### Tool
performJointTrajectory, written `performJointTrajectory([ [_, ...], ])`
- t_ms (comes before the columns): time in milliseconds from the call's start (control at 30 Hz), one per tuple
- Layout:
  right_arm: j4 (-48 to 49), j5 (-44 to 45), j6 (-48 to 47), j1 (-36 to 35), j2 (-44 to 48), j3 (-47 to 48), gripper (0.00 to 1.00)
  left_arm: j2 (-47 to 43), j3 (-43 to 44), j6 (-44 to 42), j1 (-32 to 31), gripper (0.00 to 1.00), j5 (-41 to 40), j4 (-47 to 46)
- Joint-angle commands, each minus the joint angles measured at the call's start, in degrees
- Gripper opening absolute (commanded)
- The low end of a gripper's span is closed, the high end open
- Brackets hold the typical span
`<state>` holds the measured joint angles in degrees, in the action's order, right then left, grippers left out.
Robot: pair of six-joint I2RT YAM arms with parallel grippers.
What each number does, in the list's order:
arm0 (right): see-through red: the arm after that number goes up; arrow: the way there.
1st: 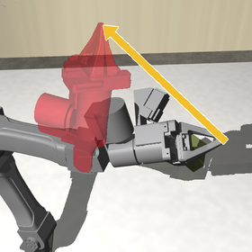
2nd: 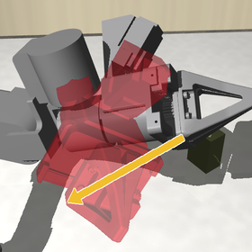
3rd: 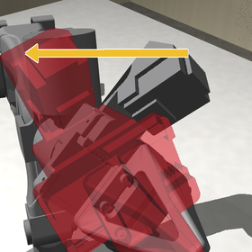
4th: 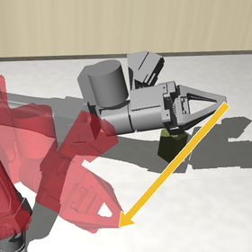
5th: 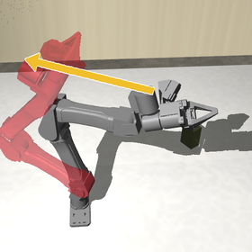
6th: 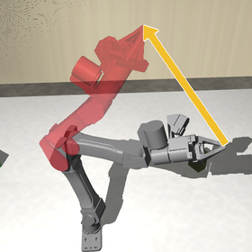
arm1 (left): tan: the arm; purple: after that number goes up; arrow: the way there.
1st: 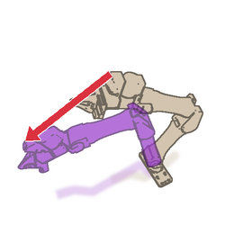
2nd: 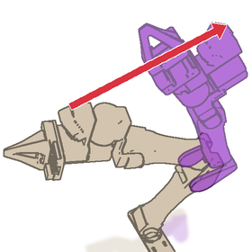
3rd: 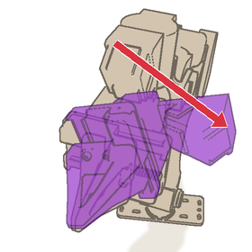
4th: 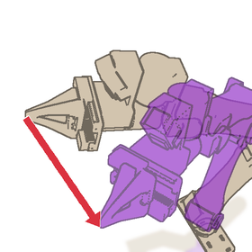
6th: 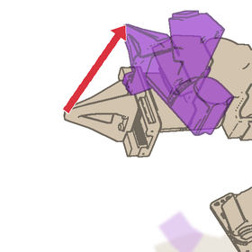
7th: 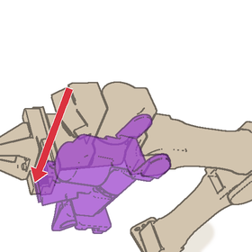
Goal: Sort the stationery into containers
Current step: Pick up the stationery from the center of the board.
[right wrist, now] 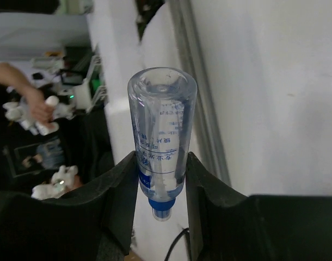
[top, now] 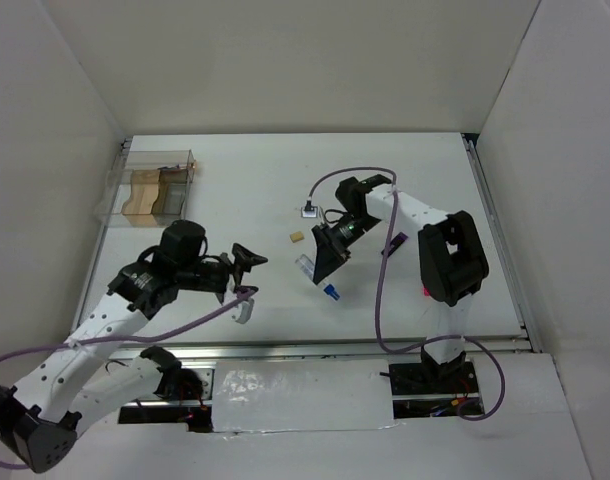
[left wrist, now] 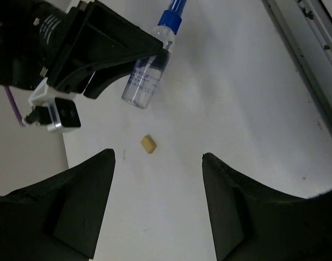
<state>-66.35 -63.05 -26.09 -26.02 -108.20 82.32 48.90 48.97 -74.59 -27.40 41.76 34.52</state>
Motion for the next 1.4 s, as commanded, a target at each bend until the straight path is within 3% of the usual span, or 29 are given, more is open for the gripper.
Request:
performJointTrajectory([
  [0, -12.13, -10.16, -9.15, -2.36, -0.08, 1.26, 0.0, 1.36, -0.18, -2.07, -8.6, 0.77, -7.71, -5.23],
  [167, -15.12, -11.39, -12.15, -4.56, 0.53, 0.65, 0.0, 1.98, -3.0, 4.26, -19.69, 0.74, -16.7, -14.74],
  [367, -16.0, -11.57, -13.37, -6.94, 1.33, 0.47, 0.0, 5.49, -0.9, 8.4, -25.06, 0.7, -21.45, -16.24],
  [1067, -16.27, -10.17, -12.76, -11.51, 1.42, 0.64, 0.0, 8.66, -1.16, 2.17, -27.71, 0.52, -24.18, -10.79],
  [1367, -16.27, -9.81, -12.41, -12.21, 1.15, 0.82, 0.0, 9.45, -1.42, 1.99, -29.29, 0.5, -26.02, -9.65],
])
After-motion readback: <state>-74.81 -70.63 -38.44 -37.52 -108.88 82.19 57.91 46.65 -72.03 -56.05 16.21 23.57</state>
